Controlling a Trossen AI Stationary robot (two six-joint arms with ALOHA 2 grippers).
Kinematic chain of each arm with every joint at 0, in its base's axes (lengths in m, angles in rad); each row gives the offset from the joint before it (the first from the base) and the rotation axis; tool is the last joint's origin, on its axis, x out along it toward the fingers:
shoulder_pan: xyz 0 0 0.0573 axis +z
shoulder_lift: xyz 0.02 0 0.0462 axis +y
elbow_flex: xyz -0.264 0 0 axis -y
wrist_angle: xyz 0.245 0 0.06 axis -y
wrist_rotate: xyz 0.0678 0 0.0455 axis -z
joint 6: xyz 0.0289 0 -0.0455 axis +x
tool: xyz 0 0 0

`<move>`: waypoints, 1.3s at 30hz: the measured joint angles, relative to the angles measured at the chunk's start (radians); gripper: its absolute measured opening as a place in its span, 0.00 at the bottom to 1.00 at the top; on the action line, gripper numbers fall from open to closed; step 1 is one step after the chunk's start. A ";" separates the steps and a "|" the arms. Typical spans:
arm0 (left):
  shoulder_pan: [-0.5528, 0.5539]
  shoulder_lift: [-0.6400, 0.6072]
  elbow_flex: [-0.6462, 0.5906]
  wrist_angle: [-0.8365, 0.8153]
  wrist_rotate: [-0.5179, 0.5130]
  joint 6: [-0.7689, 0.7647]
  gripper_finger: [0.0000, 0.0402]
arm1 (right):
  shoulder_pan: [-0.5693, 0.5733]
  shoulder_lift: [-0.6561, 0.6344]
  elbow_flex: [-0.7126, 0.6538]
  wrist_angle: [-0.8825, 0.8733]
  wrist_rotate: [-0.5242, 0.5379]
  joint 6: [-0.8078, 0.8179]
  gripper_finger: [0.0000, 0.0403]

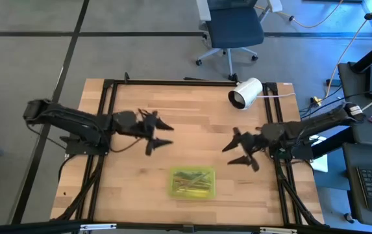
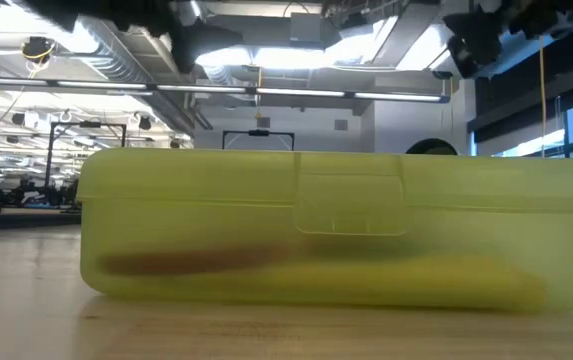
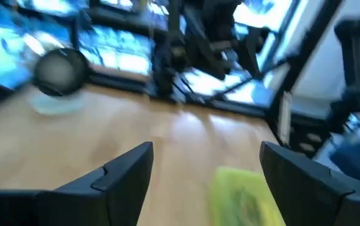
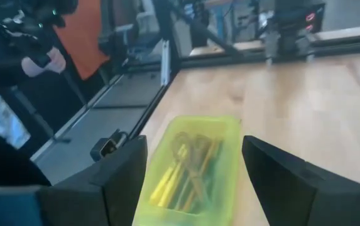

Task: Pick & place school supplies into a supply box
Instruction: Return to Home Position

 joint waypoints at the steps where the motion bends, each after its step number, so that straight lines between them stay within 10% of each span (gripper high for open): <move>1: 0.024 -0.030 -0.025 0.018 0.014 0.006 0.71 | -0.013 -0.037 -0.022 0.002 0.000 0.001 0.66; 14: 0.272 -0.354 -0.272 0.036 0.043 -0.019 0.71 | -0.129 -0.400 -0.245 -0.025 -0.032 0.082 0.66; 39: 0.274 -0.897 -0.584 -0.061 -0.118 -0.023 0.71 | -0.207 -0.712 -0.356 -0.096 0.048 0.106 0.66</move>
